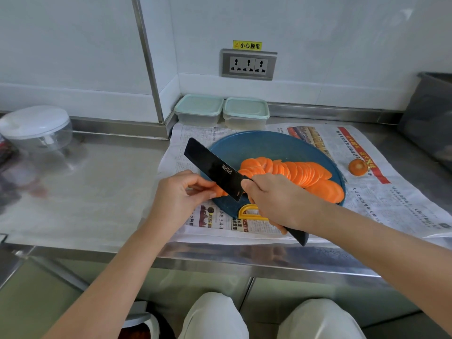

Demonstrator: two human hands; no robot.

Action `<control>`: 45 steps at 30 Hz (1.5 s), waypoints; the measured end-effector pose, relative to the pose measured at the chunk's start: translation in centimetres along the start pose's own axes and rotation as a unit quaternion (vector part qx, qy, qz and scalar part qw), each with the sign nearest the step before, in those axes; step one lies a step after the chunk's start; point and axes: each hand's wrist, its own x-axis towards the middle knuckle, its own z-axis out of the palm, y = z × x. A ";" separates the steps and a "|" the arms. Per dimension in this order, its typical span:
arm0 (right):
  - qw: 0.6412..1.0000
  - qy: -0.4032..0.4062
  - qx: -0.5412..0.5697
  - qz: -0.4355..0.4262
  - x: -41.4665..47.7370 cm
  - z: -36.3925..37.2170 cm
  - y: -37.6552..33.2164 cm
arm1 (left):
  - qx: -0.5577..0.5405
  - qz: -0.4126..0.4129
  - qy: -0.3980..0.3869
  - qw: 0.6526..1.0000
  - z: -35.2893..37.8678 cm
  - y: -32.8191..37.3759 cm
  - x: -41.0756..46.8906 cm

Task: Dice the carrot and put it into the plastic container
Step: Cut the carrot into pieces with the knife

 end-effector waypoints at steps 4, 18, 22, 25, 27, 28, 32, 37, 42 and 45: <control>0.996 -0.033 -0.073 -0.035 0.6 0.3 0.0 | -0.005 0.002 0.003 1.000 -0.1 0.0 0.0; 0.974 -0.013 -0.208 -0.088 2.5 3.1 -0.4 | -0.005 -0.005 0.025 1.000 -0.1 0.2 0.0; 0.959 0.004 -0.274 -0.076 3.5 3.8 -0.2 | -0.002 -0.010 0.021 1.000 -0.1 0.0 0.0; 0.944 -0.013 -0.317 -0.086 3.9 3.4 -0.2 | -0.011 -0.021 0.005 1.000 -0.3 -0.1 0.1; 0.926 -0.015 -0.360 -0.109 3.9 3.4 -0.3 | -0.008 -0.018 -0.001 1.000 -0.5 -0.1 0.1; 0.921 -0.008 -0.373 -0.115 3.9 3.5 -0.5 | -0.006 -0.017 -0.003 1.000 -0.5 -0.1 0.1; 0.909 0.001 -0.404 -0.103 3.7 4.2 -1.1 | 0.000 -0.017 -0.002 1.000 -0.6 0.0 0.1; 0.941 -0.016 -0.332 -0.063 4.1 3.5 -1.7 | 0.009 0.006 0.000 1.000 -0.5 0.0 0.3; 0.984 -0.030 -0.174 -0.032 3.2 2.6 -0.4 | -0.003 0.015 -0.017 1.000 -0.4 0.1 0.1; 0.995 -0.022 -0.095 -0.011 2.4 1.8 0.6 | -0.014 0.011 -0.025 1.000 -0.5 0.1 0.2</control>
